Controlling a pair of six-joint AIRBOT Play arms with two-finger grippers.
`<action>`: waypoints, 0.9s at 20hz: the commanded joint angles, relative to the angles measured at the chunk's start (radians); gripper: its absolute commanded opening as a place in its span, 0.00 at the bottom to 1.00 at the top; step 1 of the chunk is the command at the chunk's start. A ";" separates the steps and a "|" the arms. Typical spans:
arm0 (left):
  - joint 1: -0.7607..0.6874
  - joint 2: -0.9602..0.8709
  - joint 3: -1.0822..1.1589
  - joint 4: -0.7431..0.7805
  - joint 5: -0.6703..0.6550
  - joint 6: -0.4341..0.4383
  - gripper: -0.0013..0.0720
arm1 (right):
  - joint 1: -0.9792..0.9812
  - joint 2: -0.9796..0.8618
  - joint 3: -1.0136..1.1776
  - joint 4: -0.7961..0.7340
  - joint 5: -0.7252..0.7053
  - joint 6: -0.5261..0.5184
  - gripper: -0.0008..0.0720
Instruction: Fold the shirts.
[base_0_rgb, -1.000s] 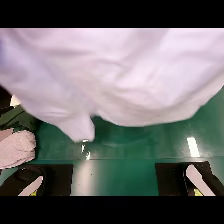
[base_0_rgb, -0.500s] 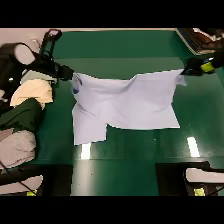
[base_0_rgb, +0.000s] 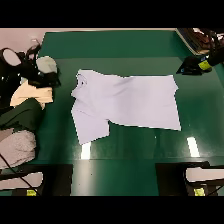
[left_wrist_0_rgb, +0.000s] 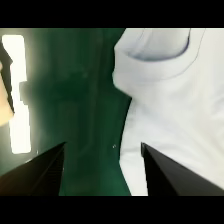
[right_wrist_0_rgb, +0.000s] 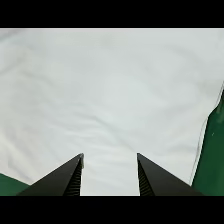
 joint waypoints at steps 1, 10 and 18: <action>0.034 0.062 -0.229 -0.092 0.013 0.072 0.78 | -0.017 0.112 -0.145 0.021 -0.031 -0.020 0.54; -0.036 0.039 -0.507 -0.366 0.318 0.156 0.77 | -0.016 0.245 -0.357 0.026 -0.084 -0.027 0.54; -0.081 0.016 -0.430 -0.359 0.200 0.156 0.05 | -0.080 0.255 -0.411 0.015 -0.018 -0.042 0.54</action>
